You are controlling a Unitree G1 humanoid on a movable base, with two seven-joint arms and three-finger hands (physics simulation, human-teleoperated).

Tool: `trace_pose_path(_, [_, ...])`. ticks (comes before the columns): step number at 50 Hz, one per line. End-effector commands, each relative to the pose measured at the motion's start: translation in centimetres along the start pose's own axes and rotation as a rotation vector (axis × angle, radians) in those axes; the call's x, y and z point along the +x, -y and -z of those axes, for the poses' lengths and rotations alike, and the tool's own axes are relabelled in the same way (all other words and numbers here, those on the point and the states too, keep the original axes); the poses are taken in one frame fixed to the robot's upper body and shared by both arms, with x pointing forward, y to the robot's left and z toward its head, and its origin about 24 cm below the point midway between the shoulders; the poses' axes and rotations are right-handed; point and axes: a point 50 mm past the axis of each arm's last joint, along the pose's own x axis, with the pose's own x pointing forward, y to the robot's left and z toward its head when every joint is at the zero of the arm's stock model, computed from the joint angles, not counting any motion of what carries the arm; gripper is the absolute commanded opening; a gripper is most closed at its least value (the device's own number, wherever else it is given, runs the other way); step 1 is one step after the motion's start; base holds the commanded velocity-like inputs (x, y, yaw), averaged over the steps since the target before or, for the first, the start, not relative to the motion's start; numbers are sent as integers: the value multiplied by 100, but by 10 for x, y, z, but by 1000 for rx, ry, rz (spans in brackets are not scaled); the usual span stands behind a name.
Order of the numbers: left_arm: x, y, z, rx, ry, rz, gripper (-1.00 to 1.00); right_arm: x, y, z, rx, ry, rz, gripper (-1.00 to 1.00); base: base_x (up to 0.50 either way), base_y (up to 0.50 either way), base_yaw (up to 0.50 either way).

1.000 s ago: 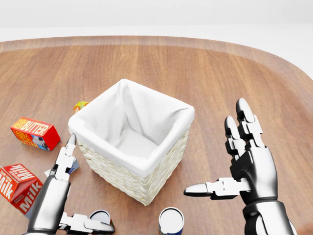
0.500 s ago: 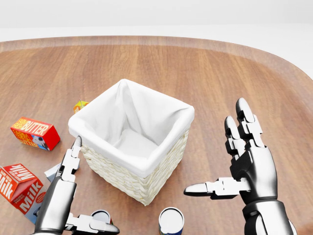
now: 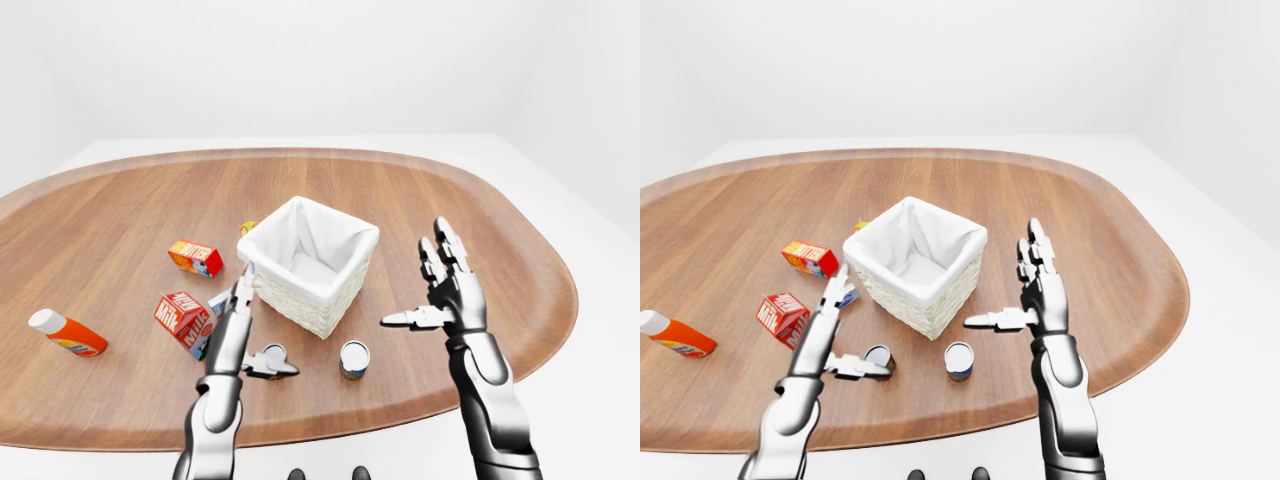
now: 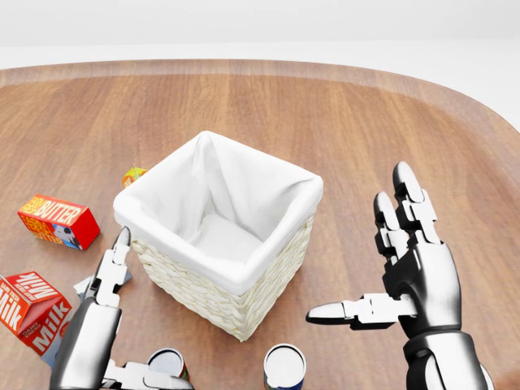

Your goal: Pick up the tomato sauce, and put it in the basket.

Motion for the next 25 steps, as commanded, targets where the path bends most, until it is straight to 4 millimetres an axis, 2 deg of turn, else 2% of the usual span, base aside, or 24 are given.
trace_pose_path(1, [-8,1,7,24,-32,3,98,0,0,1,-1,-4,-1,100,0,0,0])
trace_pose_path(20, [-20,14,32,50,-146,35,98,-2,-1,4,-3,-16,-4,100,0,0,0])
trace_pose_path(25, [-20,16,34,54,-152,39,98,-1,-1,4,-3,-19,-5,100,0,0,0])
